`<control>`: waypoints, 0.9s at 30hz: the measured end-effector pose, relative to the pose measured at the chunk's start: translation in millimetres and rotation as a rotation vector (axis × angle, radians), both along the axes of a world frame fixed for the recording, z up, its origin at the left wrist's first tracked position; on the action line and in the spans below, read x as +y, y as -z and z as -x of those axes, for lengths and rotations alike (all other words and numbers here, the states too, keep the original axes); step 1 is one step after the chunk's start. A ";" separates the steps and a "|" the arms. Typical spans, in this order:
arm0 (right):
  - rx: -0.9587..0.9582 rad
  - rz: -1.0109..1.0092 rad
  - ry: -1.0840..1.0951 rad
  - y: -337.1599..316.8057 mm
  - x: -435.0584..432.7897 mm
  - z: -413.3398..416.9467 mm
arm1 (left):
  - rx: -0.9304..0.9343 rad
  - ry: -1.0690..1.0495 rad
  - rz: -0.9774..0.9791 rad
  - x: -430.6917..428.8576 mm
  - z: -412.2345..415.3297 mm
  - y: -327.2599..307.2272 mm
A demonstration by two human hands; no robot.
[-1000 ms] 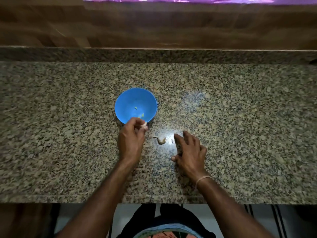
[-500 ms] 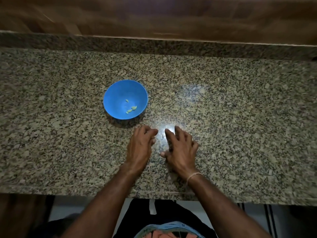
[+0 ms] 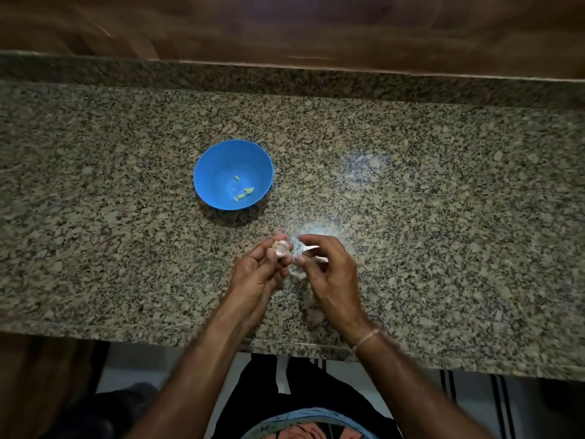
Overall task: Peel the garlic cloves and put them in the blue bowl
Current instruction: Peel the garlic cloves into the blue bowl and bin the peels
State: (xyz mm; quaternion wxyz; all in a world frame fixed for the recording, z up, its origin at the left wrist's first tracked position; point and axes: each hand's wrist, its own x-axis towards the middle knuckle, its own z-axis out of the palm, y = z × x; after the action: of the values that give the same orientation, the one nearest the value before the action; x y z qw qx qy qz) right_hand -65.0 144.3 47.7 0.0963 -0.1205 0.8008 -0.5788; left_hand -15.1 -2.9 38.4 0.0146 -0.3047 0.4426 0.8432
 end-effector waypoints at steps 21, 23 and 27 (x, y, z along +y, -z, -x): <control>-0.213 0.100 0.083 -6.5 6.3 -14.3 | -0.012 0.024 0.233 38.5 -17.4 -8.9; -0.240 0.095 0.064 -5.4 7.3 -14.8 | -0.008 0.051 0.207 35.3 -18.3 -7.1; -0.238 0.049 0.021 -3.2 9.0 -15.0 | 0.018 0.067 0.182 32.9 -21.7 -6.2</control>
State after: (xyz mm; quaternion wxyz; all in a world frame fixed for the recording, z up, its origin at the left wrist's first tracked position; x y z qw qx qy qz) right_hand -50.0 153.3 50.9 0.1815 -0.0448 0.7704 -0.6095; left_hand 6.5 30.0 44.6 0.0111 -0.2824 0.5273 0.8013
